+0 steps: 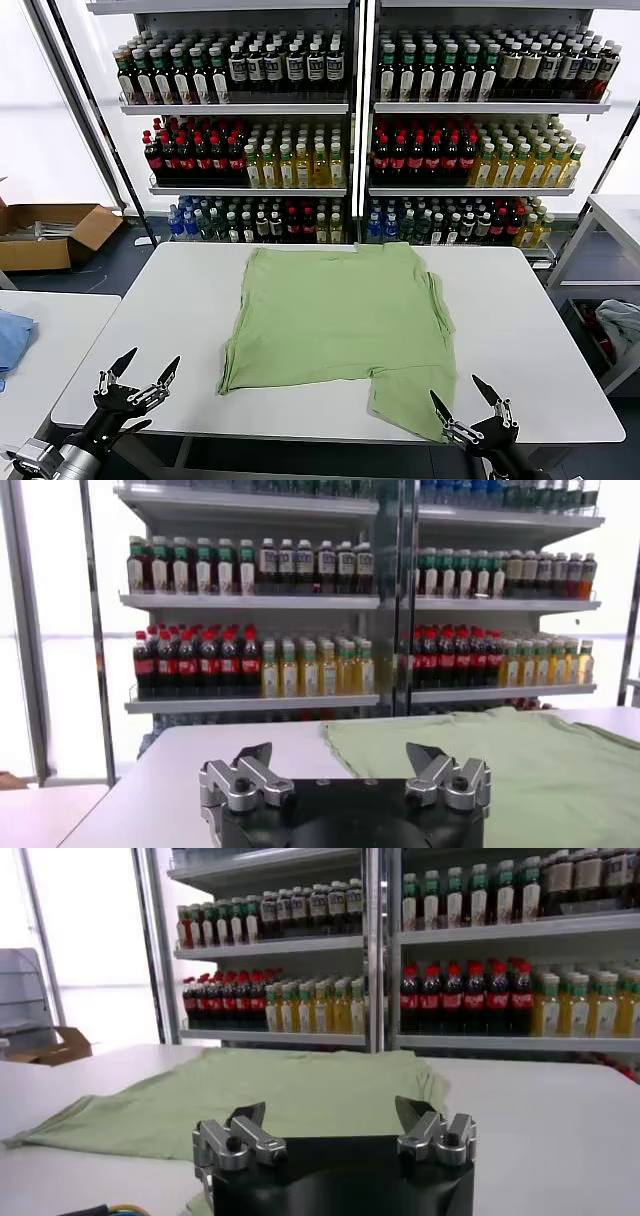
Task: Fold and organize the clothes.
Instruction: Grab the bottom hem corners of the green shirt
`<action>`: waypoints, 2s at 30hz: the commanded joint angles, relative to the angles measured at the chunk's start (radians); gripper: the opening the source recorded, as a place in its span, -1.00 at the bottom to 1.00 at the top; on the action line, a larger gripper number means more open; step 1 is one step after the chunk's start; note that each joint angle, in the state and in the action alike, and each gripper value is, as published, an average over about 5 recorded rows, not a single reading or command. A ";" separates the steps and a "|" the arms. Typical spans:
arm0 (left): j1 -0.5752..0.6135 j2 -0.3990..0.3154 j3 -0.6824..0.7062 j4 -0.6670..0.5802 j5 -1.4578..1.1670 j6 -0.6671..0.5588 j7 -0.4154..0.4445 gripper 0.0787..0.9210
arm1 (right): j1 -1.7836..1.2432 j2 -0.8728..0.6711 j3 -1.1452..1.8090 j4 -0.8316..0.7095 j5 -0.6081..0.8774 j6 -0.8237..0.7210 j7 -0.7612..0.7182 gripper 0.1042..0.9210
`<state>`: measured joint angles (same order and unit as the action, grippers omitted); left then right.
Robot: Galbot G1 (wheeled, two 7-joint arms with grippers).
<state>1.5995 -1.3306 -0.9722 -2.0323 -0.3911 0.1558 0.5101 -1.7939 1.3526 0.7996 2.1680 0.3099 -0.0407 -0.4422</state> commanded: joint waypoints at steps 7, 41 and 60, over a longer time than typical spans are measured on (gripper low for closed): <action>0.006 0.026 0.025 -0.009 0.005 0.010 -0.017 0.77 | 0.000 -0.003 -0.020 0.002 -0.028 -0.011 0.030 0.76; -0.131 0.229 0.388 0.052 -0.038 0.417 -0.264 0.77 | 0.036 -0.121 -0.114 0.026 -0.090 -0.411 0.227 0.76; -0.164 0.189 0.419 0.097 -0.040 0.411 -0.282 0.72 | 0.008 -0.102 -0.181 -0.014 -0.142 -0.369 0.207 -0.33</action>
<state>1.4573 -1.1342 -0.5794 -1.9581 -0.4293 0.5534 0.2378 -1.7795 1.2514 0.6364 2.1628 0.1836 -0.4078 -0.2341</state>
